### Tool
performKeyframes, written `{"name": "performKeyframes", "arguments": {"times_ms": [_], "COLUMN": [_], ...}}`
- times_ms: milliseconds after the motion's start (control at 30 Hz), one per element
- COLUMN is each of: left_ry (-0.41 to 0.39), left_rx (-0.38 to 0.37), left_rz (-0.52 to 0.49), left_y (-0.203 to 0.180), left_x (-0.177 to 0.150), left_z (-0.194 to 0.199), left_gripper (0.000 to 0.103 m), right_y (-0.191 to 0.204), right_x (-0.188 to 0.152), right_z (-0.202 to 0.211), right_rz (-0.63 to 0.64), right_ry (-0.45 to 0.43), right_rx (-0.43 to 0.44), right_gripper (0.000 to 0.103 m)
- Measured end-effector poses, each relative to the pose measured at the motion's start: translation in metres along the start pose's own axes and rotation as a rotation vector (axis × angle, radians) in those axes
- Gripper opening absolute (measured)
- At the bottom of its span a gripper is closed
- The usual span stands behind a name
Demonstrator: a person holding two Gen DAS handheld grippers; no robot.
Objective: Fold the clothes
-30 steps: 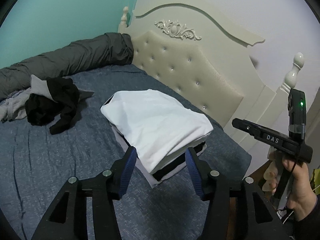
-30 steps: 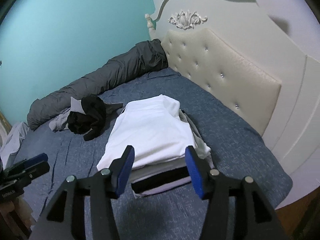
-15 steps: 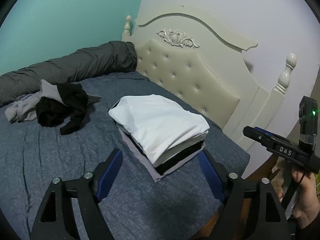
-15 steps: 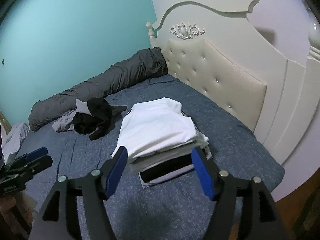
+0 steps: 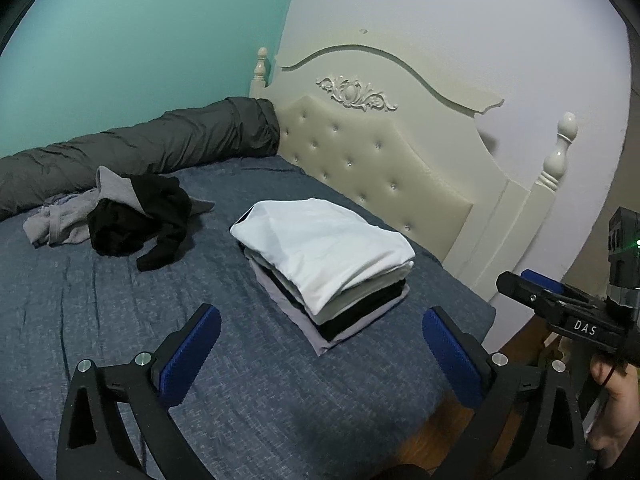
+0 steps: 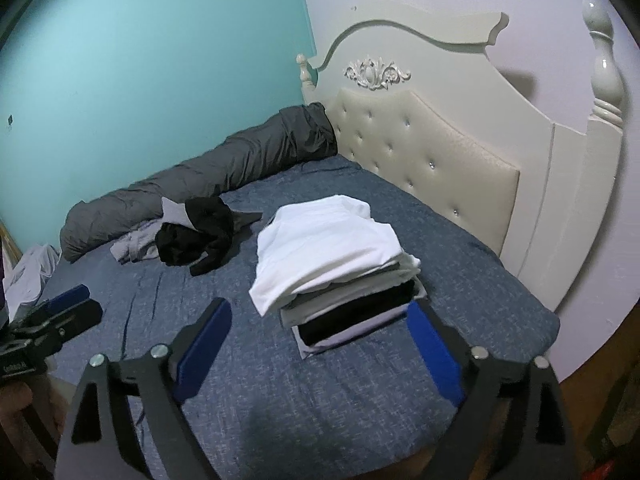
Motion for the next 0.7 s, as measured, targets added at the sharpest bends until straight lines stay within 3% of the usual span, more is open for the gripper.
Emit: {"name": "performKeyframes", "arguments": {"times_ms": [67,700], "left_ry": [-0.004,-0.048], "left_rx": [0.005,0.003], "left_rz": [-0.005,-0.032], "left_y": [0.000,-0.009], "left_x": [-0.002,-0.017], "left_z": [0.006,0.059], "left_gripper": [0.103,0.103], "right_y": [0.004,0.032], "right_x": [-0.003,-0.022], "right_z": [0.006,0.057], "right_rz": [-0.008,-0.015], "right_ry": [-0.010,-0.059], "right_rx": [0.005,0.004], "right_gripper": [0.097,0.102]}}
Point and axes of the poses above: each gripper's, at about its wrist camera, not at the fingertips, and z roughly against the way its jaws point, y to its left, x to its top, the point moved 3 cm from there along -z, roughly the way its jaws point, and after that the axes turned 1 degree about y, right-handed, at the moved point
